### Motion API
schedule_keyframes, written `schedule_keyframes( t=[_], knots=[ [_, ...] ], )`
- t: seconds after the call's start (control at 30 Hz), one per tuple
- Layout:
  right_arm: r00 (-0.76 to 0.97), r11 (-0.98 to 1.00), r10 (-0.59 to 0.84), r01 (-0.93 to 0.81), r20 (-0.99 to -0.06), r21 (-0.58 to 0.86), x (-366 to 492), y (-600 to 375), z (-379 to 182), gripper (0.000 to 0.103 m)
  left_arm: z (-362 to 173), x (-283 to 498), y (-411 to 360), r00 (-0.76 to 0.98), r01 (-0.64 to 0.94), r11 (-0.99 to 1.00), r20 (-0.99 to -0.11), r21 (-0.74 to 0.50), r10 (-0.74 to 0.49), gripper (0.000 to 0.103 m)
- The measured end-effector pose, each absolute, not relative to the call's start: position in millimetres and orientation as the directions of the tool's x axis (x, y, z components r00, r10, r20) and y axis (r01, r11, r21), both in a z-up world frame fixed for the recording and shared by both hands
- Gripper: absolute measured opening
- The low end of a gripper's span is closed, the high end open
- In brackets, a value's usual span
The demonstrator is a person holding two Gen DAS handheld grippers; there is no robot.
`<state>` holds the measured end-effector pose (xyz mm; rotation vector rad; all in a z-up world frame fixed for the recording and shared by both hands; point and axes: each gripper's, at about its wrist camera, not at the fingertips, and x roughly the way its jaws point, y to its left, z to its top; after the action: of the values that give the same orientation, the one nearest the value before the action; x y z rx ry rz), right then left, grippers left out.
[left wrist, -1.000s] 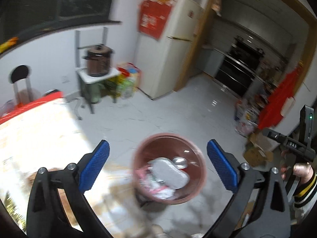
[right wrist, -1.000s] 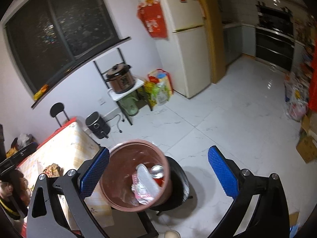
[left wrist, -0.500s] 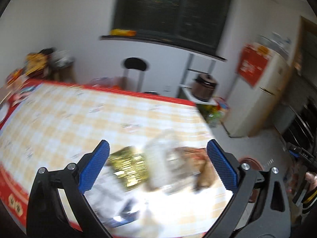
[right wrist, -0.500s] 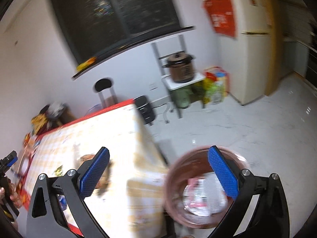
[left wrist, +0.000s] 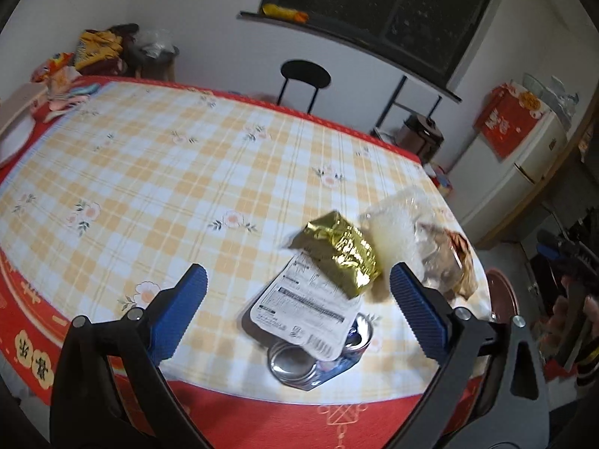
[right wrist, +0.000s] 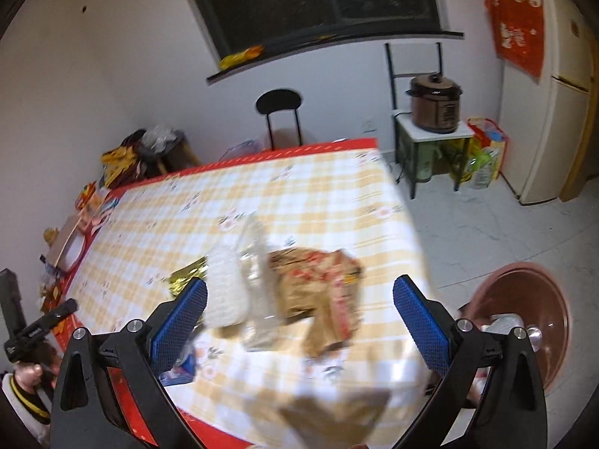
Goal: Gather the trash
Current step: 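Grasp the gold foil packet with the left gripper while the right grasps the white foam net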
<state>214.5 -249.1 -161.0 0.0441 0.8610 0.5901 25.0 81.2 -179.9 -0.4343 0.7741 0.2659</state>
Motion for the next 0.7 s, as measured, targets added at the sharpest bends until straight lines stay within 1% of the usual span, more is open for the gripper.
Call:
schedule_keyframes(
  t=[0.17,0.37,0.4,0.47,0.57,0.67,0.7],
  knots=[
    [0.476,0.841,0.468,-0.500,-0.745,0.208,199,-208,-172,0.098,-200,32,100,0.692,-0.341,0.879,-0.722,-0.335,-0.007,0.096],
    [0.433,0.825,0.463,-0.528,-0.773,0.198,203,-161,-202,0.098,-216,39,123,0.686,-0.286,0.889,-0.724,-0.357,-0.070,0.095],
    [0.419,0.820,0.466,-0.536,-0.779,0.201,206,-149,-210,0.096,-219,40,127,0.683,-0.281,0.890,-0.726,-0.360,-0.078,0.095],
    [0.401,0.814,0.464,-0.544,-0.790,0.202,212,-131,-224,0.088,-224,40,136,0.674,-0.273,0.891,-0.733,-0.364,-0.093,0.095],
    [0.376,0.820,0.449,-0.535,-0.811,0.206,223,-106,-245,0.073,-234,39,148,0.654,-0.271,0.886,-0.747,-0.377,-0.117,0.092],
    [0.364,0.834,0.431,-0.509,-0.826,0.211,230,-90,-262,0.071,-240,40,156,0.644,-0.264,0.877,-0.750,-0.401,-0.150,0.085],
    [0.362,0.840,0.423,-0.501,-0.831,0.210,232,-86,-266,0.071,-241,41,158,0.643,-0.261,0.875,-0.749,-0.408,-0.157,0.084]
  ],
)
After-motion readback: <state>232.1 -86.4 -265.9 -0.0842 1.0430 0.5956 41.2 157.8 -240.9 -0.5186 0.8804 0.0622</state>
